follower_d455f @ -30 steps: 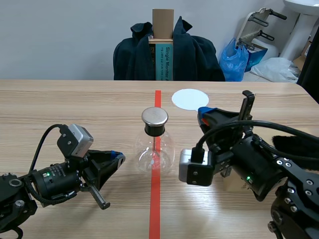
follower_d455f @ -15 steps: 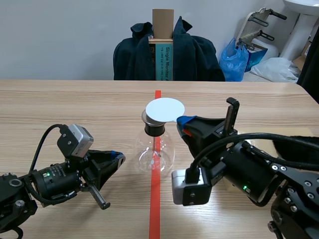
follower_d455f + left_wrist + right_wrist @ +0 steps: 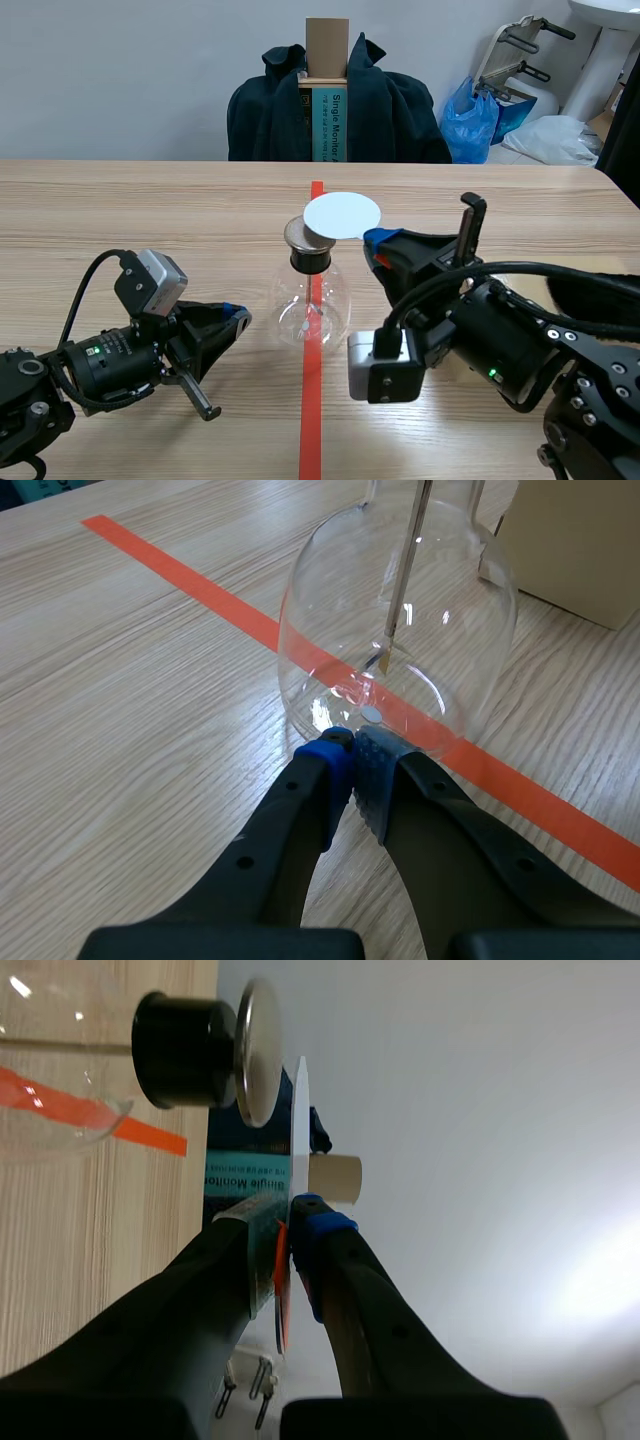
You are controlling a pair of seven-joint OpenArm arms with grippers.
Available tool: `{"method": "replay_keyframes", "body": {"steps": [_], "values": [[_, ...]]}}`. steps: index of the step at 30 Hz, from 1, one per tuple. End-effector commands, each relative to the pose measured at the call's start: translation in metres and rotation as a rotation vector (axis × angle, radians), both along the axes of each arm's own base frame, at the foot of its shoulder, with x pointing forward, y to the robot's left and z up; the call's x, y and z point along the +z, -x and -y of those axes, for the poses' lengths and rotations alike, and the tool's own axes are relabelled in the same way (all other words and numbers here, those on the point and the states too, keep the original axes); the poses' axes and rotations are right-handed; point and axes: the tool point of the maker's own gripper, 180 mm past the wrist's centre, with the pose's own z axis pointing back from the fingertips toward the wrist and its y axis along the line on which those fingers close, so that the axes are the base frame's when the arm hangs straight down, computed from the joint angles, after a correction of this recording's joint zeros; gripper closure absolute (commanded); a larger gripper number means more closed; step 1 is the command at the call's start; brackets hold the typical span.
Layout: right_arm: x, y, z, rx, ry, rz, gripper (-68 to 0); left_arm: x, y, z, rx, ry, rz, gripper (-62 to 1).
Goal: Do the electroscope experiment.
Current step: 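Move the plate toward and away from the electroscope, then put the plate down on the right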
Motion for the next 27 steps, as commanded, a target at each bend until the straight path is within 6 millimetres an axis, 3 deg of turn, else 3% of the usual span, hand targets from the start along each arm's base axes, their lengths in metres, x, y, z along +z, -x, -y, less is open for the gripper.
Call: {"method": "replay_keyframes", "body": {"steps": [1, 7, 12, 20, 27], "values": [[0.015, -0.009, 0.007, -0.028, -0.001, 0.053, -0.8, 0.010, -0.004, 0.004, -0.001, 0.028, 0.025, -3.2], [0.021, -0.024, 0.029, -0.144, -0.011, 0.073, -0.8, 0.010, -0.004, 0.004, 0.000, 0.028, 0.025, -3.2], [0.046, -0.032, 0.046, -0.196, -0.055, 0.175, -0.8, 0.011, -0.004, 0.003, 0.000, 0.032, 0.030, -3.2], [0.121, -0.039, 0.080, -0.286, -0.115, 0.425, -0.8, 0.017, 0.007, -0.002, -0.015, 0.045, 0.050, -3.1], [0.187, -0.032, 0.104, -0.314, -0.203, 0.564, -0.8, 0.048, 0.035, -0.004, -0.072, 0.041, 0.109, -3.2]]}}
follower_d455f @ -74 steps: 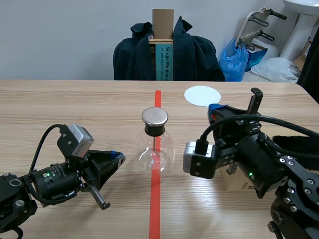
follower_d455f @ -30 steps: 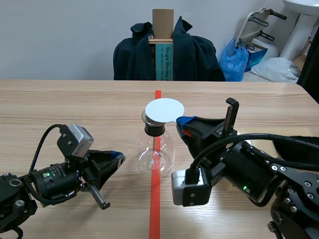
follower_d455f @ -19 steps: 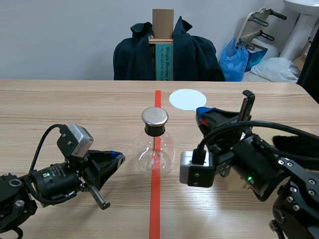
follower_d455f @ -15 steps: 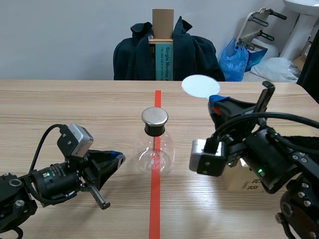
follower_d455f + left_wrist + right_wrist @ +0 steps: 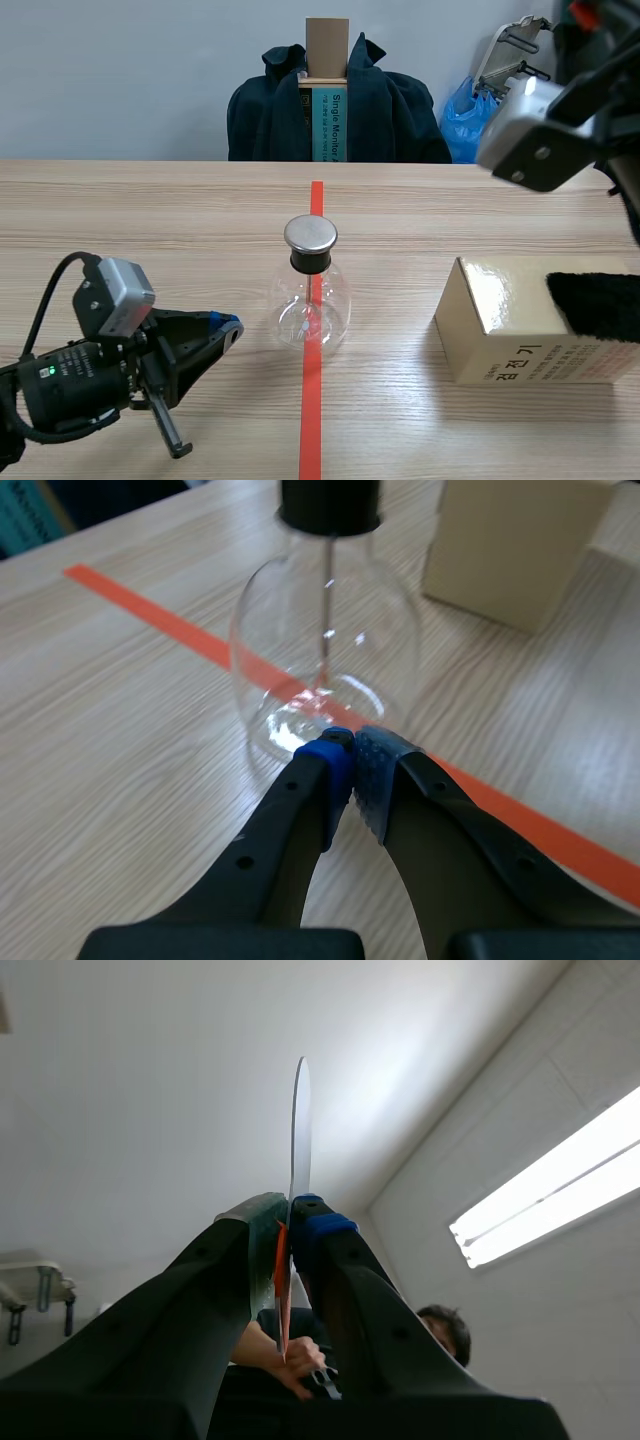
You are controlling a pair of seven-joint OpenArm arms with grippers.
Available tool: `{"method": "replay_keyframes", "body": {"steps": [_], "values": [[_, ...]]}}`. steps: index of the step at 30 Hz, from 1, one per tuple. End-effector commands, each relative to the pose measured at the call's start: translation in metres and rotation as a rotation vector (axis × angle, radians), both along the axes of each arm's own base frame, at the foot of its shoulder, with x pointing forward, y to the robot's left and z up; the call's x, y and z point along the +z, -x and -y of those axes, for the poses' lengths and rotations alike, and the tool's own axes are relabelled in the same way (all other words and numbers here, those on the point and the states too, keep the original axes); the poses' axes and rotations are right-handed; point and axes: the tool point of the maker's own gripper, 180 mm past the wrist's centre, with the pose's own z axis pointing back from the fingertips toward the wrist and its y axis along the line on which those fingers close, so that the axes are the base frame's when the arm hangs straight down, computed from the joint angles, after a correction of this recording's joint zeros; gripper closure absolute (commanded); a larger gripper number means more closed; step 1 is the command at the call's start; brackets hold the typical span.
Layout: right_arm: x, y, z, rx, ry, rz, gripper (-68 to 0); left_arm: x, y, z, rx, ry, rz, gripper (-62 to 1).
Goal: Do the electroscope experiment.
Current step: 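Put the plate down on the right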
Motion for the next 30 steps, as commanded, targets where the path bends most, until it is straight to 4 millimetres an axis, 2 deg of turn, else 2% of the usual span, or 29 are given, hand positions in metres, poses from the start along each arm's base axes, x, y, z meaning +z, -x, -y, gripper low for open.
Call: {"method": "replay_keyframes", "body": {"steps": [1, 3, 5, 8, 10, 15, 19, 24, 30], "values": [[0.019, 0.001, 0.008, -0.012, 0.000, 0.058, -0.8, 0.020, 0.002, -0.004, 0.003, 0.026, 0.043, -3.2], [0.027, 0.003, 0.016, -0.026, -0.007, 0.071, -0.8, 0.032, 0.013, -0.004, -0.014, 0.027, 0.063, -7.3], [0.027, 0.004, 0.024, -0.038, -0.003, 0.065, -0.8, 0.043, 0.023, -0.004, -0.031, 0.018, 0.076, -18.3], [0.018, 0.008, 0.036, -0.063, 0.005, 0.025, -0.8, 0.059, 0.038, -0.003, -0.046, 0.005, 0.087, -37.5], [0.007, 0.012, 0.044, -0.077, 0.005, -0.015, -0.8, 0.069, 0.045, -0.005, -0.036, 0.008, 0.076, -45.5], [-0.028, 0.031, 0.058, -0.110, 0.000, -0.151, -0.8, 0.092, 0.063, -0.008, -0.029, -0.031, 0.046, -52.8], [-0.067, 0.056, 0.063, -0.122, 0.009, -0.302, -0.8, 0.115, 0.073, -0.007, -0.031, -0.062, 0.059, -62.2], [-0.106, 0.077, 0.073, -0.164, -0.009, -0.424, -0.8, 0.137, 0.080, -0.007, -0.016, -0.095, 0.093, -62.3], [-0.150, 0.088, 0.080, -0.213, -0.007, -0.505, -0.8, 0.142, 0.083, -0.009, -0.008, -0.157, 0.070, -62.3]]}}
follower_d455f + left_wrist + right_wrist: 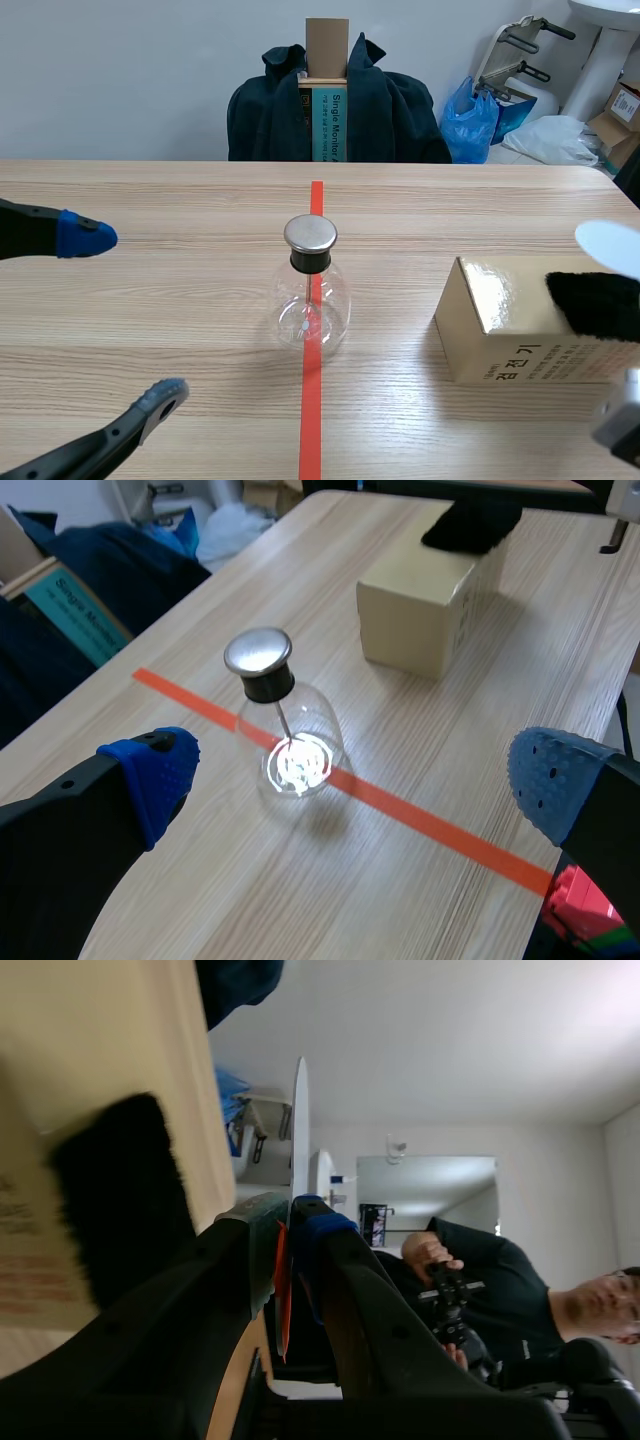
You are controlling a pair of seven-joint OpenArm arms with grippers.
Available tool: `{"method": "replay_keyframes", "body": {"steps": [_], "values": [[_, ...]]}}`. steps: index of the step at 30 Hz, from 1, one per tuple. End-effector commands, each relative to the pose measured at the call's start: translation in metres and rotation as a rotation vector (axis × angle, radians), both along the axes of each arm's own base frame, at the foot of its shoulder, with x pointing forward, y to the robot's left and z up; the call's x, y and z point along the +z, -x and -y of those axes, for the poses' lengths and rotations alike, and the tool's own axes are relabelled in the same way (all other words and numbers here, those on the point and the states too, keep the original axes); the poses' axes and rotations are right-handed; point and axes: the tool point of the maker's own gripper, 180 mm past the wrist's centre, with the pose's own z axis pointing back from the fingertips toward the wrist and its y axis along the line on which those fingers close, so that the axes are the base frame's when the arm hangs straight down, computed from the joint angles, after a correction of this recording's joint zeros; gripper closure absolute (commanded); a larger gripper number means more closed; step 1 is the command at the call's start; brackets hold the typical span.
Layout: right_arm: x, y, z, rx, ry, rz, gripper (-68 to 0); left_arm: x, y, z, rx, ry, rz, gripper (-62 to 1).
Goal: Do the electroscope experiment.
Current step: 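Put the plate down on the right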
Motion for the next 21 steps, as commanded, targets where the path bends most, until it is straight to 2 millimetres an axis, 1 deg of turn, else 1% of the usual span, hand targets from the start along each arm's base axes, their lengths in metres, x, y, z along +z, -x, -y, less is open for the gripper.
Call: {"method": "replay_keyframes", "body": {"steps": [1, 4, 10, 15, 17, 21], "values": [[0.009, -0.009, -0.001, -0.002, 0.005, 0.061, -0.8, 0.005, -0.002, 0.002, 0.008, 0.021, -0.005, -62.3], [-0.003, -0.010, -0.008, 0.010, 0.009, 0.053, -0.8, 0.004, -0.002, 0.001, 0.014, 0.009, -0.014, -62.3], [-0.021, -0.014, -0.028, 0.052, -0.003, 0.026, -0.8, 0.005, -0.003, 0.001, 0.019, 0.013, -0.013, -62.3], [-0.032, -0.011, -0.044, 0.084, -0.023, -0.002, -0.8, 0.005, -0.003, 0.001, 0.020, 0.015, -0.012, -62.3], [-0.035, -0.011, -0.048, 0.090, -0.031, -0.009, -0.8, 0.005, -0.003, 0.001, 0.020, 0.013, -0.012, -62.3], [-0.043, -0.009, -0.050, 0.090, -0.027, -0.029, -0.8, 0.005, -0.003, 0.001, 0.019, 0.011, -0.011, -62.3]]}}
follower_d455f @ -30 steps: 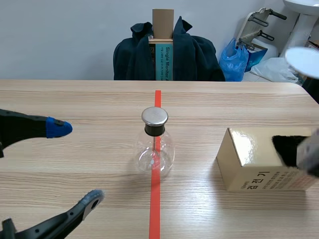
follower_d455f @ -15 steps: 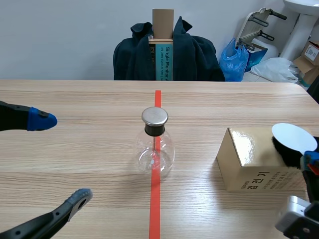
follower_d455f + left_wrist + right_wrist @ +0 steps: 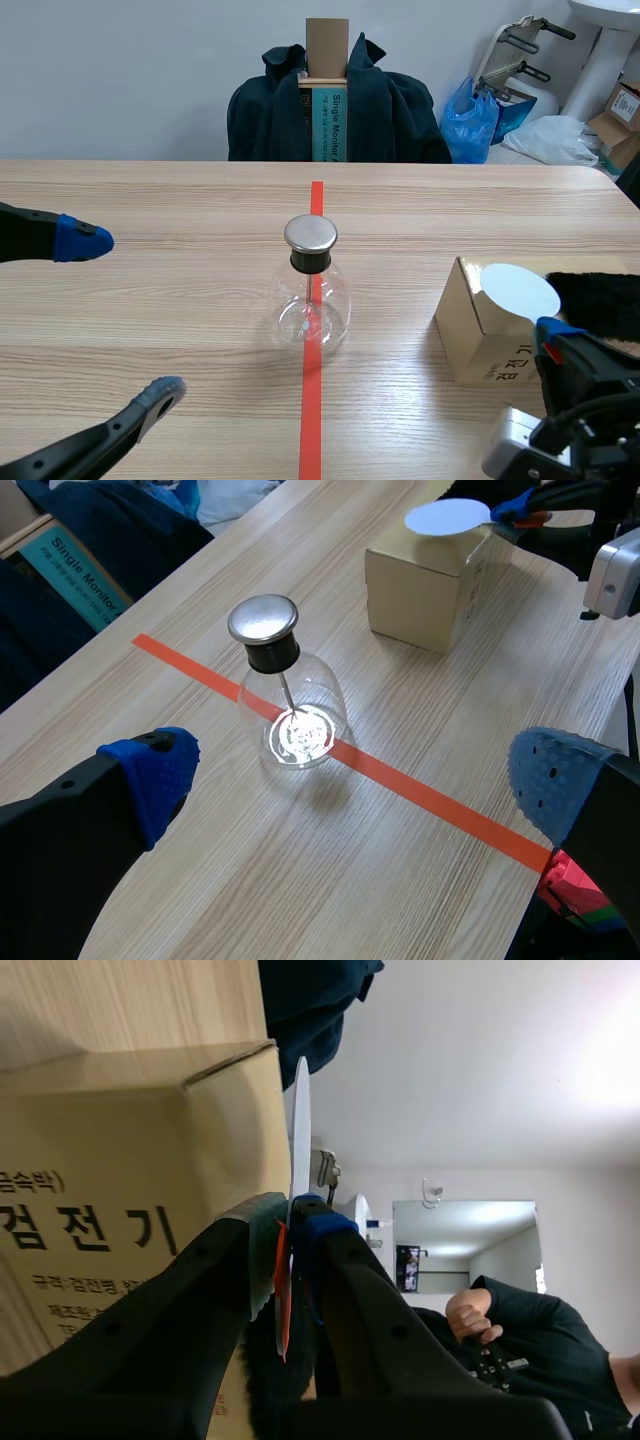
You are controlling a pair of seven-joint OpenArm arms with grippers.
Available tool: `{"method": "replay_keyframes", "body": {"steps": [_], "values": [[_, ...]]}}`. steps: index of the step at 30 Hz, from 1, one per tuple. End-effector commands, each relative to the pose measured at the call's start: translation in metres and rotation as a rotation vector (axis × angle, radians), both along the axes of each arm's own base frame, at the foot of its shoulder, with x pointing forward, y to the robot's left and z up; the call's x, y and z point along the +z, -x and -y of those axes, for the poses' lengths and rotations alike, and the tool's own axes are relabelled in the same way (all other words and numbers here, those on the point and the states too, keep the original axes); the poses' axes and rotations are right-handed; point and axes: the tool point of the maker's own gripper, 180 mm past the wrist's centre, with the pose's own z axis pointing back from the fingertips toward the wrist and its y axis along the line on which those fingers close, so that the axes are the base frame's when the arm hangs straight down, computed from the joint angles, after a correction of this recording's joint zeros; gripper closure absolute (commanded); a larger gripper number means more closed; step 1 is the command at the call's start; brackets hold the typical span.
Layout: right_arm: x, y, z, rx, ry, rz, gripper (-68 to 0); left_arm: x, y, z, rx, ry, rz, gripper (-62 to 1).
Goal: Do the electroscope experiment.
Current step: 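Put the plate down on the right, then return to the home posture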
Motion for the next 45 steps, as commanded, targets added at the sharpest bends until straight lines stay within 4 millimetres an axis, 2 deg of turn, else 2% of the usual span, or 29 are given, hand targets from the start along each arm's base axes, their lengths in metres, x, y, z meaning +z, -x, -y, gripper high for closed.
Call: {"method": "replay_keyframes", "body": {"steps": [1, 10, 12, 18, 21, 24, 27, 32, 35, 38, 41, 45], "values": [[0.004, -0.005, 0.005, -0.010, 0.016, 0.021, -0.8, 0.008, 0.000, 0.004, -0.004, 0.029, 0.016, -62.3], [-0.004, -0.002, 0.009, -0.030, 0.021, -0.002, -2.0, 0.007, 0.000, 0.004, -0.005, 0.025, 0.017, -62.3], [-0.004, -0.002, 0.009, -0.032, 0.022, -0.002, -8.2, 0.007, 0.000, 0.004, -0.005, 0.025, 0.017, -62.3], [0.004, -0.003, 0.011, -0.041, 0.035, 0.049, -39.1, 0.007, 0.000, 0.004, -0.005, 0.025, 0.017, -62.3], [0.013, -0.003, 0.009, -0.030, 0.061, 0.109, -47.0, 0.007, 0.000, 0.004, -0.005, 0.025, 0.017, -62.3], [0.016, -0.002, 0.010, -0.033, 0.065, 0.123, -47.7, 0.007, 0.000, 0.004, -0.005, 0.025, 0.017, -62.3], [0.006, 0.010, 0.015, -0.031, 0.070, 0.068, -47.7, 0.007, 0.000, 0.004, -0.005, 0.025, 0.017, -62.3], [-0.019, 0.052, 0.012, 0.080, 0.054, -0.098, -47.7, 0.007, 0.000, 0.004, -0.005, 0.025, 0.017, -62.3], [-0.023, 0.078, 0.012, 0.139, 0.033, -0.161, -47.7, 0.007, 0.000, 0.004, -0.005, 0.025, 0.017, -62.3], [-0.020, 0.093, 0.016, 0.178, -0.005, -0.193, -47.7, 0.007, 0.000, 0.004, -0.005, 0.025, 0.017, -62.3], [-0.007, 0.093, 0.023, 0.204, -0.051, -0.177, -47.7, 0.007, 0.000, 0.004, -0.005, 0.025, 0.017, -62.3], [0.023, 0.071, 0.034, 0.196, -0.135, -0.102, -47.7, 0.007, 0.000, 0.004, -0.005, 0.025, 0.017, -62.3]]}}
